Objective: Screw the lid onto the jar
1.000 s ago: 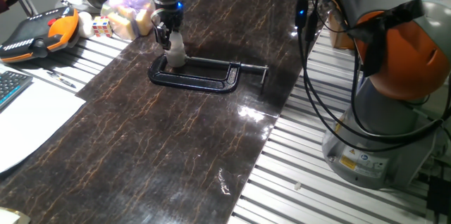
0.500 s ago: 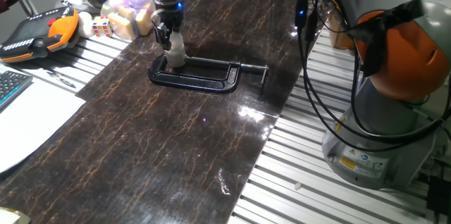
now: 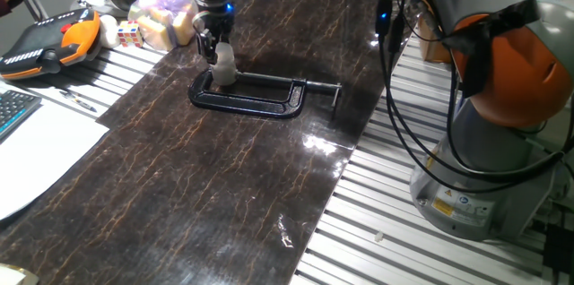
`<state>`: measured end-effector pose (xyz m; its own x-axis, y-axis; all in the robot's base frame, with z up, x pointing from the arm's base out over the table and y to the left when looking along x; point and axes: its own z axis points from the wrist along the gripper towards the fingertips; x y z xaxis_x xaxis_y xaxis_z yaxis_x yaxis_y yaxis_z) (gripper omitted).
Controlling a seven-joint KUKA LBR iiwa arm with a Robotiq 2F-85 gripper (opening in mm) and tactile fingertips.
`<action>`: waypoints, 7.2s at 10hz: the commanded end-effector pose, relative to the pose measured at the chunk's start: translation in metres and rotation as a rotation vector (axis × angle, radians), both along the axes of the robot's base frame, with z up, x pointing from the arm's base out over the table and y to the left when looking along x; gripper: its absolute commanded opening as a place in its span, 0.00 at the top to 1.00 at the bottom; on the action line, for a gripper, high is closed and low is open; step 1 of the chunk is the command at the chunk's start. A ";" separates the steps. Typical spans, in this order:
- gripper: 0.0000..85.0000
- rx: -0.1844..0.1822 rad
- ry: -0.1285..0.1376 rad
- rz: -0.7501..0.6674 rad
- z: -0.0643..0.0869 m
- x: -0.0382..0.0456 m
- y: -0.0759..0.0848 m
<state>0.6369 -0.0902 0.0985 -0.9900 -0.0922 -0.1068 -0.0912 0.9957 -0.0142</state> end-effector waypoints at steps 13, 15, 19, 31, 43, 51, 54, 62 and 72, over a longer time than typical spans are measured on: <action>0.54 -0.009 0.024 -0.016 0.015 -0.0105 0.006; 0.54 -0.006 0.024 -0.016 0.015 -0.0102 0.005; 0.53 -0.013 0.024 -0.021 0.017 -0.0043 0.005; 0.53 -0.019 0.034 -0.012 0.020 -0.0009 -0.004; 0.52 -0.004 0.032 -0.012 0.014 -0.0024 -0.009; 0.00 -0.018 0.013 -0.032 0.018 -0.0090 -0.007; 0.02 -0.029 0.038 -0.037 0.017 -0.0080 -0.005; 0.06 -0.011 0.026 0.201 0.012 -0.0069 -0.005; 0.00 -0.048 0.013 0.242 0.013 -0.0061 -0.006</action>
<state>0.6309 -0.0957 0.1118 -0.9389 -0.3340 -0.0831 -0.3299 0.9421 -0.0595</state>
